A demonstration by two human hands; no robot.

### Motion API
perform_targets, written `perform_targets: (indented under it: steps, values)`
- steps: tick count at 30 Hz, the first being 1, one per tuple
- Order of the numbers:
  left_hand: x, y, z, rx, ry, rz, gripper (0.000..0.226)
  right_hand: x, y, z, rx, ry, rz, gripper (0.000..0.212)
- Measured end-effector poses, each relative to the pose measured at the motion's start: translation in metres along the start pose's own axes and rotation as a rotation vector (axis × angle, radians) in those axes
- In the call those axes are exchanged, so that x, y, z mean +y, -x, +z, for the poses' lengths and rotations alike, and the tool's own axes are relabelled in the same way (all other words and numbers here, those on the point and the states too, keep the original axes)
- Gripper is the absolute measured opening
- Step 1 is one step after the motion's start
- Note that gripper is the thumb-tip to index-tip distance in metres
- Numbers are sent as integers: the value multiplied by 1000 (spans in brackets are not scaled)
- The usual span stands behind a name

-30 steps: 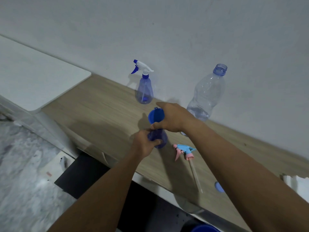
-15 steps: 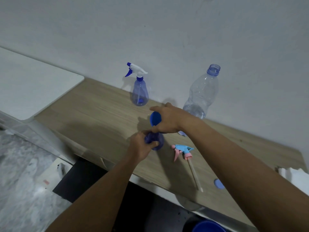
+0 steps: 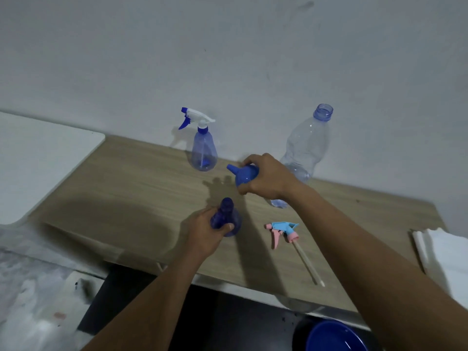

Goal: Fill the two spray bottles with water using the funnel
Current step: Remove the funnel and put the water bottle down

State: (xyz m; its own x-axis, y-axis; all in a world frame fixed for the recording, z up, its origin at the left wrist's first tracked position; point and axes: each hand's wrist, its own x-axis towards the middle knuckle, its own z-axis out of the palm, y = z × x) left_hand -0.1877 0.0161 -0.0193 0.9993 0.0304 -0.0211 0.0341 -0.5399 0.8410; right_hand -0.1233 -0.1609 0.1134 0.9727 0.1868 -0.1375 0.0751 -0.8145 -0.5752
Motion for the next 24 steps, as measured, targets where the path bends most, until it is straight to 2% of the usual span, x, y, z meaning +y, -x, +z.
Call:
perform_targets:
  steps: [4, 8, 15, 21, 24]
  values:
    - [-10, -6, -3, -30, -37, 42, 23, 26, -9, 34, 146, -65, 122, 66]
    - [-19, -9, -5, -36, -2, 63, 23, 48, -19, 75, 212, -146, 208, 61]
    - [-23, -10, -7, -40, 81, 64, 34, 63, -27, 128, 177, -129, 239, 55]
    - [-19, -5, -15, -73, 55, 101, 28, 67, -19, 127, 165, -130, 240, 72]
    - [-15, -1, -17, -96, 53, 94, 27, 67, -3, 115, 136, -62, 188, 60]
